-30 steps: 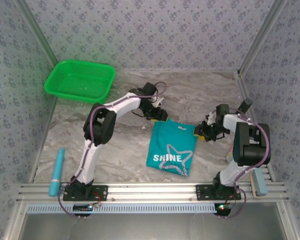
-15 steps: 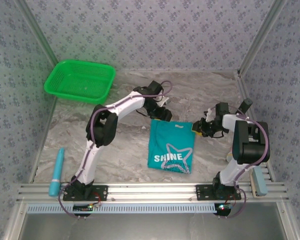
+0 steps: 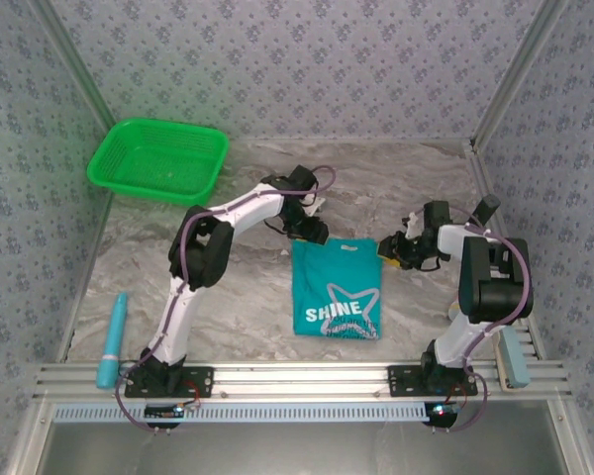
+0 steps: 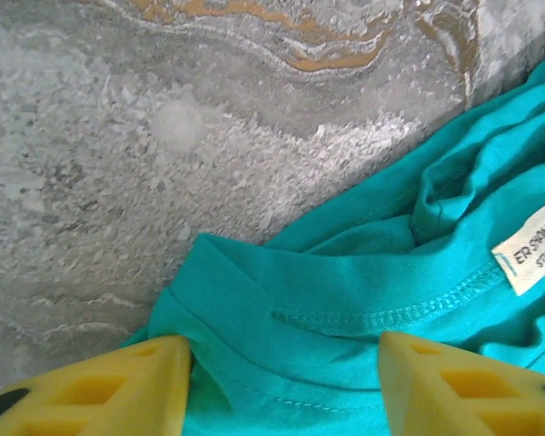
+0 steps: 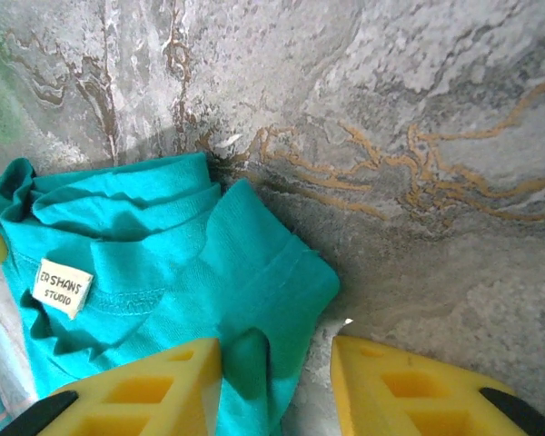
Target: Fold the inside-out t-shirt
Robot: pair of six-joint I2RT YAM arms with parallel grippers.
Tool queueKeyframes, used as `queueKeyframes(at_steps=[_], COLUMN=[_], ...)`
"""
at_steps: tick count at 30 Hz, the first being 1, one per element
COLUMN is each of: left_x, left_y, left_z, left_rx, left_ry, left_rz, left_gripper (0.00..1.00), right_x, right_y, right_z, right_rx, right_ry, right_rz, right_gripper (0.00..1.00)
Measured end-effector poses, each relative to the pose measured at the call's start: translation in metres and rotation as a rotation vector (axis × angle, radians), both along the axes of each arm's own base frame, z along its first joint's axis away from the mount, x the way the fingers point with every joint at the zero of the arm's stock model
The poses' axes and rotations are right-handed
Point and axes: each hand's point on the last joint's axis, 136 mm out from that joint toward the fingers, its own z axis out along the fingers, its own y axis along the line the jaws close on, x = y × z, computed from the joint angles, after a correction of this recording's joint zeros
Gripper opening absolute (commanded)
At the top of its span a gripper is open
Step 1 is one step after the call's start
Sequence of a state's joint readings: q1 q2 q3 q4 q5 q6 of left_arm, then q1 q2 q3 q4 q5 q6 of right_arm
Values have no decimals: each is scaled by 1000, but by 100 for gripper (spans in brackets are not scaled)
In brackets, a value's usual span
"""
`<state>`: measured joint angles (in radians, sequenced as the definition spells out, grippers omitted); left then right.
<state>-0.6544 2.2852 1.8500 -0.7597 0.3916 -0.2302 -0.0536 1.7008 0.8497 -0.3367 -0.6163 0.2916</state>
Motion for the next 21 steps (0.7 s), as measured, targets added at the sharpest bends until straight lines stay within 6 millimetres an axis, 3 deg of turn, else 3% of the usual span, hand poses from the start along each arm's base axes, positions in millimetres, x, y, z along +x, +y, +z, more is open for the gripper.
queueKeyframes(at_steps=[2, 4, 8, 14, 21], left_x=[1, 3, 6, 4, -10], left_y=[0, 0, 0, -1, 10], left_z=[-1, -3, -8, 3, 57], left_rx=[-1, -6, -18, -48, -119], left_ry=[1, 4, 11, -7, -65], left_rz=[5, 13, 17, 1, -2], left_gripper=[33, 16, 2, 0, 0], right_x=[0, 1, 5, 18, 22], right_y=[0, 0, 3, 20, 35], right_z=[-1, -1, -2, 14, 58], right_rx=[-12, -19, -18, 1, 6], right_ry=[0, 0, -17, -132, -290], right_rz=[2, 3, 8, 69, 141], right_gripper=[36, 34, 17, 7, 4])
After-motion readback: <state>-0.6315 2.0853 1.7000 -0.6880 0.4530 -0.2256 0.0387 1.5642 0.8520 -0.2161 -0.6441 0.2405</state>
